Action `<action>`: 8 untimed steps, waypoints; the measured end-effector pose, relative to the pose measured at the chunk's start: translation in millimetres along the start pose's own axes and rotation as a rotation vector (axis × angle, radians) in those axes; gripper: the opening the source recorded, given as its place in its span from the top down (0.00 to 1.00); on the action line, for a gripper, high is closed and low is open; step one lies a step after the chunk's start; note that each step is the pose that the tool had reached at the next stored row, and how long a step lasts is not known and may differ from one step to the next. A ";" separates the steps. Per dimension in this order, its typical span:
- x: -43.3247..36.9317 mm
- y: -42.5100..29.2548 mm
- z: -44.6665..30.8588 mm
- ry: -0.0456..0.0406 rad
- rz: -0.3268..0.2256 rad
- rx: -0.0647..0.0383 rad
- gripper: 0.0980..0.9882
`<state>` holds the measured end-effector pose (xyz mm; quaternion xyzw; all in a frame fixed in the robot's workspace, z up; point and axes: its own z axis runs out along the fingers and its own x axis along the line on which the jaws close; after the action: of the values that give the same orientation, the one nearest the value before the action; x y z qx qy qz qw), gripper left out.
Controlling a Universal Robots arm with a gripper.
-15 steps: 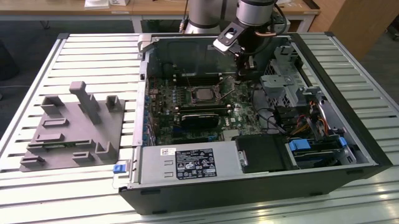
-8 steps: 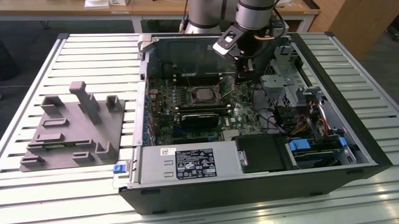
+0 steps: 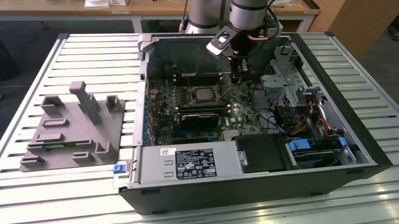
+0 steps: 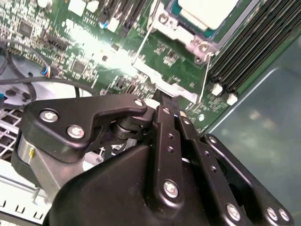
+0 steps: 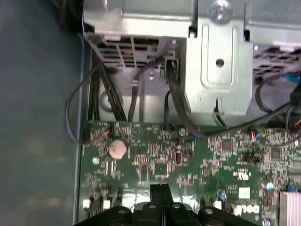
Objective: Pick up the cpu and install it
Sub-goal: 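Close the cpu cover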
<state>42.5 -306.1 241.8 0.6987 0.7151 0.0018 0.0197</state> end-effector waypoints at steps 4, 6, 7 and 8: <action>0.2 -7.6 -0.2 -0.0001 0.000 0.000 0.99; 0.2 -10.6 -0.1 0.0002 0.000 0.000 0.99; 0.3 -11.9 0.1 0.0003 0.000 0.000 0.99; 0.3 -13.0 0.3 0.0002 0.000 0.000 0.99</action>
<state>29.5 -306.1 241.2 0.6988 0.7151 0.0019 0.0197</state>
